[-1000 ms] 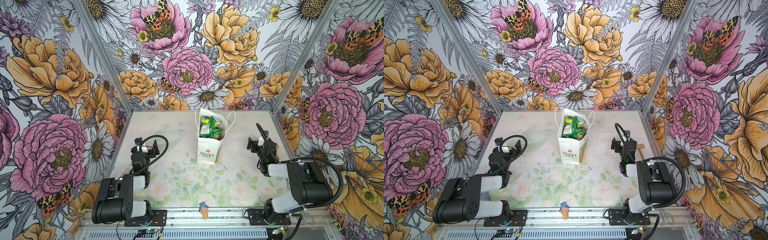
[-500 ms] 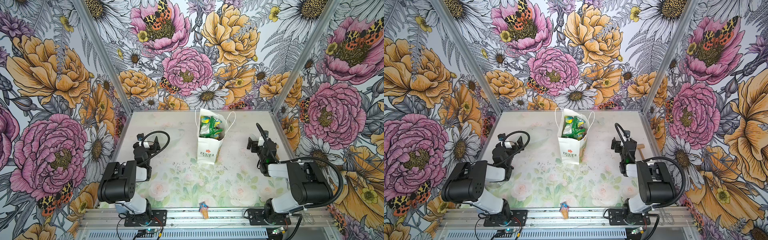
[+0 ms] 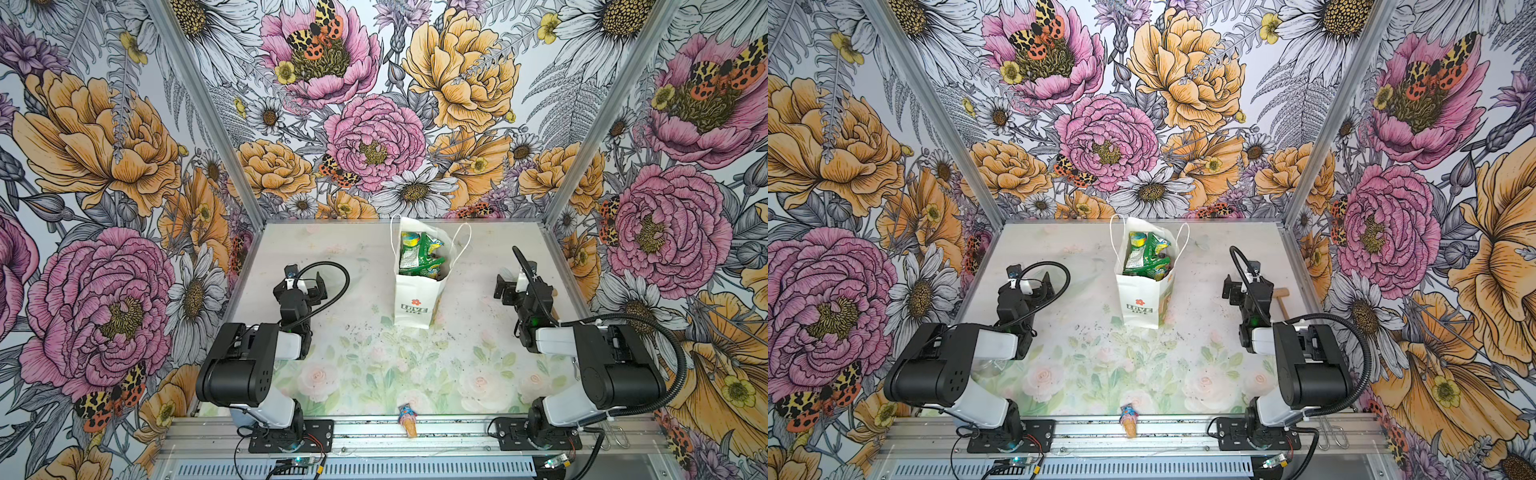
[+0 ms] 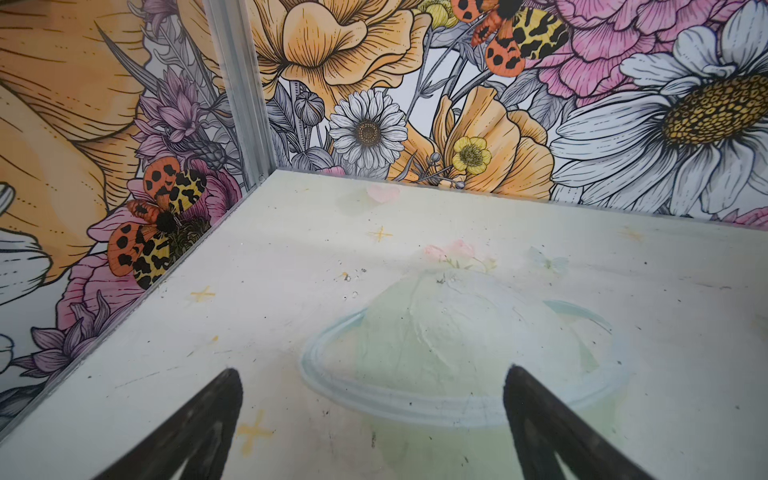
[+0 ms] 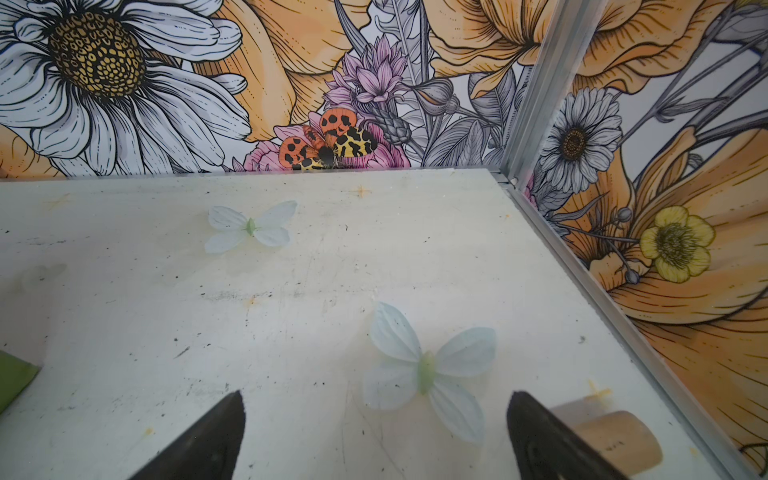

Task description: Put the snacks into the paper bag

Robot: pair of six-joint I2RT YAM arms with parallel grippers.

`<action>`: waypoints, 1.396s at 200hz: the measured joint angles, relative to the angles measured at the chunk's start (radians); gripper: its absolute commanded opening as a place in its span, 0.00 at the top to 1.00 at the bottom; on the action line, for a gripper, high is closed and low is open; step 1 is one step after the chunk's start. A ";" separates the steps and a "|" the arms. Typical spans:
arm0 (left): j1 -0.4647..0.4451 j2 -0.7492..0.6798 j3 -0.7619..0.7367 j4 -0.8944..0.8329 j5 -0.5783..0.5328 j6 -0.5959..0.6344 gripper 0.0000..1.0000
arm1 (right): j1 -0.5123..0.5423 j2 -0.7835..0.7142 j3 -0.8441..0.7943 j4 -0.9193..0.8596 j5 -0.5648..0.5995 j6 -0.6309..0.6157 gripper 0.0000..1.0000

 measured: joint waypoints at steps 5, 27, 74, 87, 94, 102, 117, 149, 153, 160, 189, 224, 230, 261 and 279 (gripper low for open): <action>0.000 0.000 0.000 0.000 -0.008 0.000 0.01 | 0.000 0.000 0.000 0.000 0.000 0.000 0.00; 0.000 0.000 0.000 0.000 -0.032 0.001 0.01 | 0.000 0.000 0.000 0.000 0.000 0.000 0.00; 0.012 0.000 0.000 -0.005 -0.032 0.000 0.01 | 0.000 0.000 0.000 0.000 0.000 0.000 0.00; 0.016 0.000 0.000 -0.005 -0.031 0.000 0.03 | 0.000 0.000 0.000 0.000 0.000 0.000 0.00; 0.017 0.000 0.000 -0.007 -0.027 0.000 0.06 | 0.000 0.000 0.000 0.000 0.000 0.000 0.00; 0.017 0.000 0.000 -0.008 -0.025 0.000 0.06 | 0.000 0.000 0.000 0.000 0.000 0.000 0.00; 0.017 0.000 0.000 -0.011 -0.021 0.000 0.06 | 0.000 0.000 0.000 0.000 0.000 0.000 0.00; 0.017 0.000 0.000 -0.018 -0.016 0.000 0.01 | 0.000 0.000 0.000 0.000 0.000 0.000 0.00; 0.017 0.000 0.000 -0.018 -0.016 0.000 0.01 | 0.000 0.000 0.000 0.000 0.000 0.000 0.00; 0.017 0.000 0.000 -0.019 -0.016 0.000 0.01 | 0.000 0.000 0.000 0.000 0.000 0.000 0.00; 0.017 0.000 0.000 -0.019 -0.013 0.000 0.01 | 0.000 0.000 0.000 0.000 0.000 0.000 0.00; 0.017 0.000 0.000 -0.019 -0.013 0.000 0.01 | 0.000 0.000 0.000 0.000 0.000 0.000 0.00; 0.017 0.000 0.000 -0.019 -0.013 0.000 0.01 | 0.000 0.000 0.000 0.000 0.000 0.000 0.00; 0.017 0.000 0.000 -0.019 -0.013 0.000 0.01 | 0.000 0.000 0.000 0.000 0.000 0.000 0.00; 0.017 0.000 0.000 -0.019 -0.013 0.000 0.01 | 0.000 0.000 0.000 0.000 0.000 0.000 0.00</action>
